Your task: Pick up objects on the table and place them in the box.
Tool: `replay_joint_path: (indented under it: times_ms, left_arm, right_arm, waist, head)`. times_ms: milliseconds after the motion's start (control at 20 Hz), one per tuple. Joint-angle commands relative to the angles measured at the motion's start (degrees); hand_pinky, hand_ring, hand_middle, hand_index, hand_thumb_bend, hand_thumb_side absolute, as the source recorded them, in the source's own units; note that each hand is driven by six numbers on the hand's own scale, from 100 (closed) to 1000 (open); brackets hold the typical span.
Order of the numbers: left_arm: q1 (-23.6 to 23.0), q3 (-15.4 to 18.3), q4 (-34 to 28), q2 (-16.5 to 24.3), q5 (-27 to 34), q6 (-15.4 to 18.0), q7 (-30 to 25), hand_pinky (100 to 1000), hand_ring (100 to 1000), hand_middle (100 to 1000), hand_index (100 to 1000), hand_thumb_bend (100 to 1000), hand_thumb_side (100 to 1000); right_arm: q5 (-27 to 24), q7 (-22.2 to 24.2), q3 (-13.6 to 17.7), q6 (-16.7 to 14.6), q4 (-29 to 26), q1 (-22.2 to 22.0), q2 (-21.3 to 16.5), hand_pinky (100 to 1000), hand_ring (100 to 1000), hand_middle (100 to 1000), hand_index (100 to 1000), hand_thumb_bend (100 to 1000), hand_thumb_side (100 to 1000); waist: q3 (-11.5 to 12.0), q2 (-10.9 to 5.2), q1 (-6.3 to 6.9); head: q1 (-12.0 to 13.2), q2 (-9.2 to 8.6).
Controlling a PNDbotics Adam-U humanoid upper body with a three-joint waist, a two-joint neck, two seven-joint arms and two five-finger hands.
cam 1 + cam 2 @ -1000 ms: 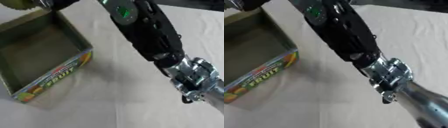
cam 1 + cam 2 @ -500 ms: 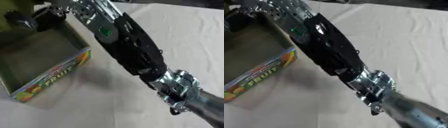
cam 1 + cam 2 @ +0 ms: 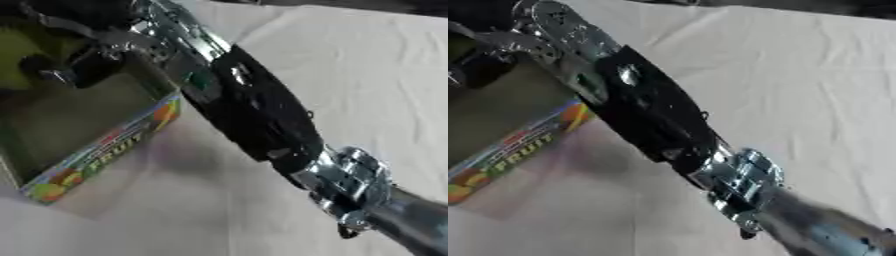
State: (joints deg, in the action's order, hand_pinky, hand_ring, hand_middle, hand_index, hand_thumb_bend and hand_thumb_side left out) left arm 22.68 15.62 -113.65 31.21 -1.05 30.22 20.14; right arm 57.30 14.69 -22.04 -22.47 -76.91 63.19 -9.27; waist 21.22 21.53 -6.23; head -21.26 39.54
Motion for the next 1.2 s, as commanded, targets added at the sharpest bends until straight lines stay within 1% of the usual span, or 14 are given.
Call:
replay_joint_path:
  times_ms: [50,500,750,850,950,1050,1100,1150,1200]
  left_arm:
    - [0.29,0.50,-0.94,1.97,-0.26,0.05,-0.23,604,646,601,738,100,339]
    - [0.18,0.71,-0.94,1.71,-0.19,-0.17,-0.57,603,646,602,737,100,356]
    - [0.12,0.77,-0.94,1.56,-0.14,-0.38,-0.83,602,647,603,738,100,364]
    - [0.12,0.77,-0.94,1.51,-0.12,-0.46,-0.97,601,647,604,738,100,367]
    - [0.06,0.80,-0.94,1.46,-0.09,-0.52,-1.07,601,647,604,738,100,370]
    - [0.02,0.82,-0.94,1.43,-0.06,-0.56,-1.15,601,647,604,738,100,370]
    - [0.01,0.82,-0.94,1.42,-0.04,-0.58,-1.18,601,647,604,738,100,372]
    - [0.00,0.82,-0.94,1.40,-0.03,-0.59,-1.23,601,647,604,738,100,373]
    - [-0.05,0.84,-0.94,1.37,-0.03,-0.61,-1.27,601,647,604,738,100,375]
  right_arm:
    - [2.35,-1.27,-0.05,-0.39,1.61,0.65,0.33,723,602,634,790,100,230]
    - [7.85,-3.39,-0.79,-2.45,7.99,-0.21,1.29,730,628,638,789,100,261]
    - [9.75,-3.69,-1.03,-3.43,9.72,-0.43,1.63,736,659,663,799,100,287]
    - [10.74,-2.99,-1.07,-3.83,10.24,-0.46,1.65,752,710,723,830,100,340]
    - [11.78,-1.92,-0.97,-4.22,10.46,-0.41,1.65,766,746,760,862,100,392]
    - [12.57,-0.90,-0.79,-4.54,10.40,-0.37,1.68,766,746,760,862,100,392]
    - [12.96,-0.26,-0.83,-4.70,10.47,-0.36,1.64,798,799,817,910,100,461]
    - [13.56,0.81,-0.85,-4.96,10.52,-0.33,1.64,868,887,885,980,100,483]
    - [14.35,2.20,-0.84,-5.37,10.22,-0.27,1.57,885,903,881,994,134,474]
  waist:
    - [0.25,-1.08,0.48]
    - [0.52,-0.84,0.24]
    - [0.62,-0.78,0.17]
    - [0.59,-0.76,0.17]
    - [0.58,-0.73,0.19]
    - [0.58,-0.71,0.21]
    - [0.58,-0.70,0.22]
    - [0.57,-0.69,0.23]
    - [0.54,-0.66,0.25]
  head:
    - [-0.33,-0.24]
    - [-0.70,-0.45]
    - [-0.69,-0.52]
    - [-0.70,-0.54]
    - [-0.73,-0.58]
    - [-0.75,-0.61]
    - [-0.79,-0.60]
    - [-0.83,-0.58]
    - [-0.89,-0.55]
